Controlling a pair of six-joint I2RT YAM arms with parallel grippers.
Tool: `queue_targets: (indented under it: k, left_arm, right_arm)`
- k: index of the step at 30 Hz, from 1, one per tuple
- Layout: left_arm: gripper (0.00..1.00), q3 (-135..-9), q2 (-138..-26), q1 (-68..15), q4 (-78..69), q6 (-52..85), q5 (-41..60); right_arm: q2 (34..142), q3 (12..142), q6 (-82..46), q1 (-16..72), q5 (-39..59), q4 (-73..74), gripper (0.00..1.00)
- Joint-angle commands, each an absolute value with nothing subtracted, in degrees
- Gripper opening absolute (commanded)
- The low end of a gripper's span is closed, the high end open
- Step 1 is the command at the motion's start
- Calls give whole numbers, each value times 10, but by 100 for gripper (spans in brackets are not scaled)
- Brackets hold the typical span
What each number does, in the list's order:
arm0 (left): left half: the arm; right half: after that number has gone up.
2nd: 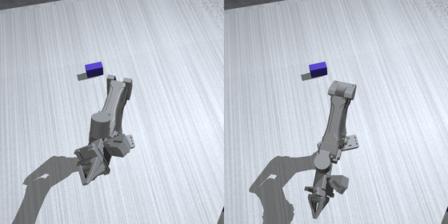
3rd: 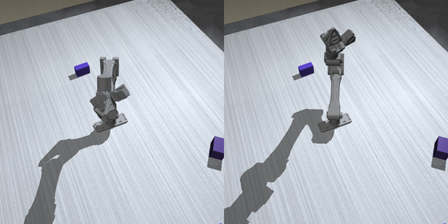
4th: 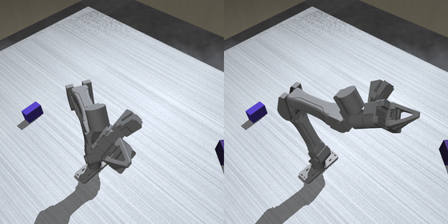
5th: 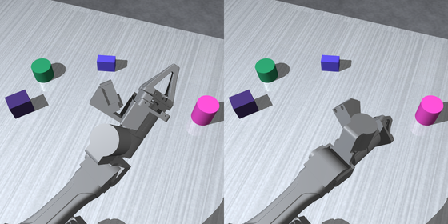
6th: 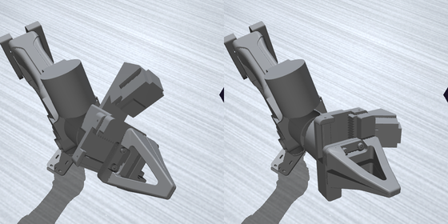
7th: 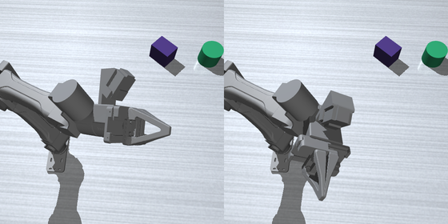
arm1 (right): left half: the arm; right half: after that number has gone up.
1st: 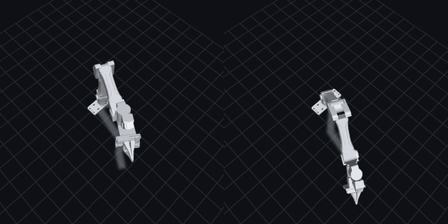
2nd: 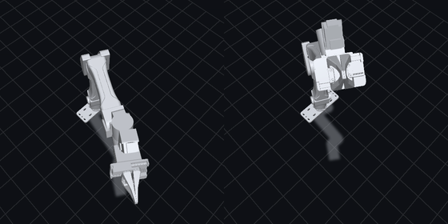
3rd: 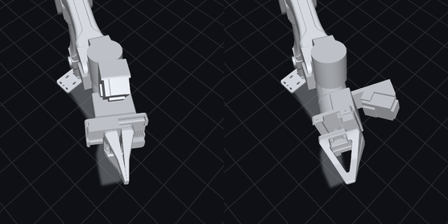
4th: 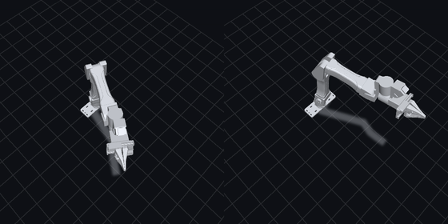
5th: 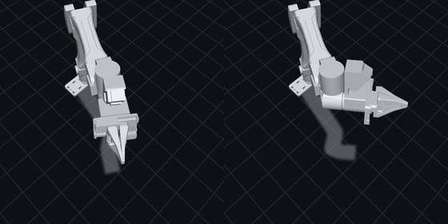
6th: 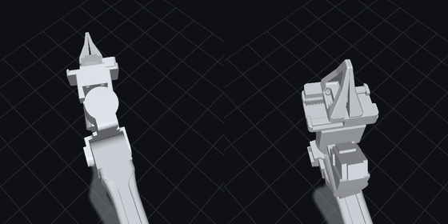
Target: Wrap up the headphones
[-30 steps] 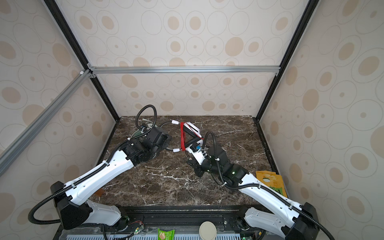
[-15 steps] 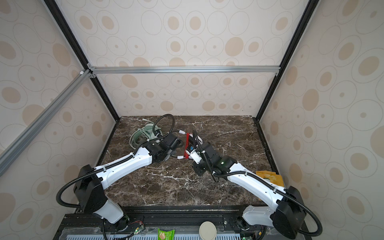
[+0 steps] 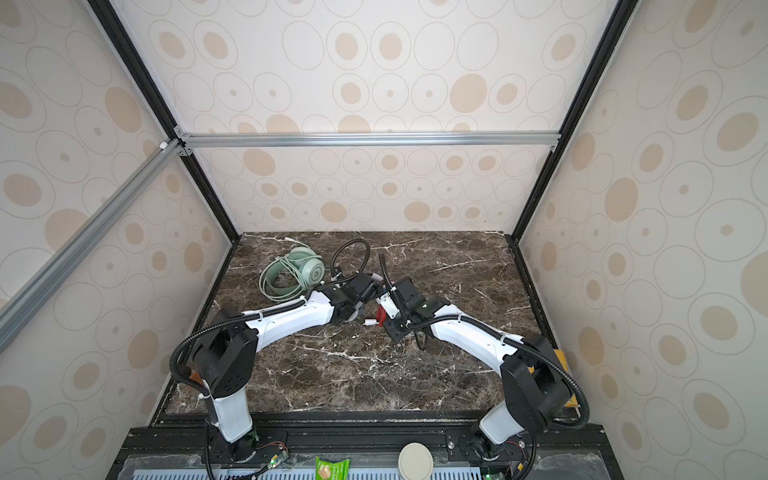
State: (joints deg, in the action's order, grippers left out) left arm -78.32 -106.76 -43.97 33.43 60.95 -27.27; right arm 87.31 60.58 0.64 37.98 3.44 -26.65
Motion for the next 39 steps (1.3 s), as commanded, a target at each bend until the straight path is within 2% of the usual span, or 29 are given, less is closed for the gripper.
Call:
queue_targets:
  k: [1, 13, 25, 32, 39]
  left_arm:
    - [0, -795, -1084, -436, 320, 588, -269]
    - [0, -797, -1138, -427, 306, 558, -226]
    - [0, -773, -1182, -404, 221, 507, -161]
    - [11, -770, -1179, -396, 203, 490, -138]
    - [38, -748, -1154, -394, 181, 484, -121]
  right_arm:
    - [878, 641, -2, 374, 47, -249, 0]
    - [905, 638, -10, 358, 41, -249, 0]
    - [903, 612, -13, 330, 30, -235, 0]
    - [904, 614, -9, 323, 29, -235, 0]
    - [902, 611, -13, 323, 37, -239, 0]
